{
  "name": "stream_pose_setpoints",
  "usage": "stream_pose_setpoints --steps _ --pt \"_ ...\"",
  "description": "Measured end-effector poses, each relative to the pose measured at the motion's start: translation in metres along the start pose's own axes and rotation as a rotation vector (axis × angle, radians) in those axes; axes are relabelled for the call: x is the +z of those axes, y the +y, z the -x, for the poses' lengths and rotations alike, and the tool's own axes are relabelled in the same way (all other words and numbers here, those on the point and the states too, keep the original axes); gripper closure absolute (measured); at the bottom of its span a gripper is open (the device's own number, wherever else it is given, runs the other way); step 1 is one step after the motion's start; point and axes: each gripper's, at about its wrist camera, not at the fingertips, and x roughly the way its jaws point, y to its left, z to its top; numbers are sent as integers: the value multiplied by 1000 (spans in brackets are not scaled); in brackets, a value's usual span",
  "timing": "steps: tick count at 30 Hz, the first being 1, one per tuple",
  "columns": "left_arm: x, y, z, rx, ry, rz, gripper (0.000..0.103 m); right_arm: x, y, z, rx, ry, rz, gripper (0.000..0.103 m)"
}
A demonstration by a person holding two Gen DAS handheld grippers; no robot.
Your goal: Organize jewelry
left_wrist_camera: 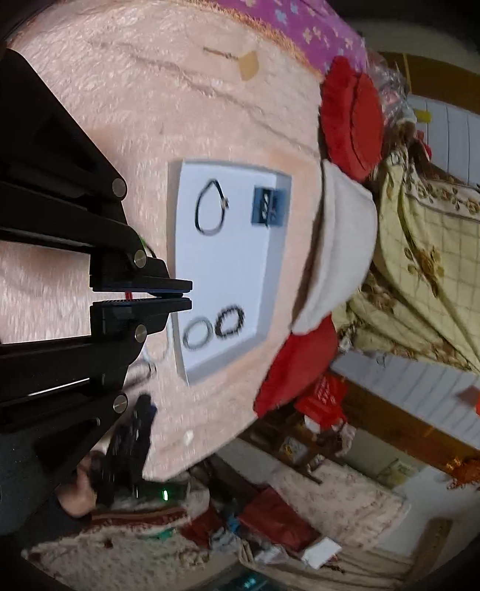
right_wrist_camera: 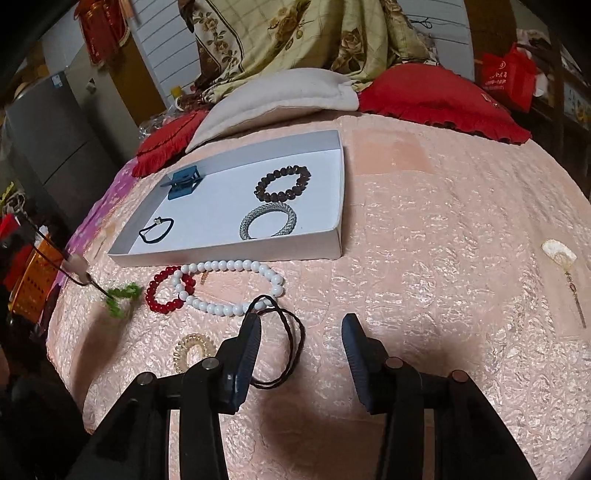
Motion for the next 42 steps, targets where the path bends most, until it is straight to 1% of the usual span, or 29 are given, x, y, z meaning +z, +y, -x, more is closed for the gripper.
stream_pose_setpoints --steps 4,7,10,13,15,16,17,19,20,21,22,25,26,28,29,30,32,34,37,38,40,41,42 --pt "-5 23 -21 21 42 55 102 0 9 -4 -9 11 32 60" --pt "-8 32 -40 38 72 73 102 -1 13 -5 -6 16 41 60" --pt "-5 29 -54 50 92 48 102 -1 17 -7 -2 17 52 60" --pt "0 22 -72 14 138 24 102 -2 20 -7 2 17 60 60" --pt "-4 17 -82 14 172 -10 102 -2 21 -7 5 16 64 60" --pt "-8 16 -85 1 197 -11 102 -2 21 -7 6 16 66 60" --pt "-11 17 -87 5 215 -11 97 -2 22 -7 7 16 67 60" --pt "-18 19 -87 49 236 -24 68 -2 23 -6 9 15 71 60" --pt "-22 22 -84 82 237 -23 38 -2 24 -6 11 15 74 60" --pt "-27 27 -77 105 216 -14 31 -1 25 -5 13 12 75 60" --pt "-30 30 -72 111 203 -9 30 -1 26 -3 17 8 76 60" --pt "-43 39 -54 136 178 13 30 0 30 -1 25 3 84 60" --pt "-51 40 -47 163 162 2 30 0 32 -1 26 3 87 60" --pt "-65 34 -45 204 166 -42 31 0 36 -2 25 6 101 60" --pt "-72 28 -49 229 179 -84 33 -1 38 -2 24 8 107 60" --pt "-77 21 -54 252 188 -134 45 -1 39 -3 23 9 111 60" --pt "-84 10 -66 298 197 -211 56 -1 40 -4 23 11 113 60" --pt "-86 7 -74 302 191 -239 57 -1 40 -4 22 12 112 60" --pt "-84 10 -86 274 209 -201 59 -1 39 -4 11 13 109 60" --pt "-82 11 -88 269 212 -191 62 -1 38 -5 9 14 107 60" --pt "-81 13 -90 272 209 -180 80 -2 33 -6 2 21 97 60" --pt "-81 15 -90 260 213 -169 93 -3 30 -7 -2 26 93 60" --pt "-80 17 -88 237 218 -151 95 -5 27 -8 -4 33 90 60"
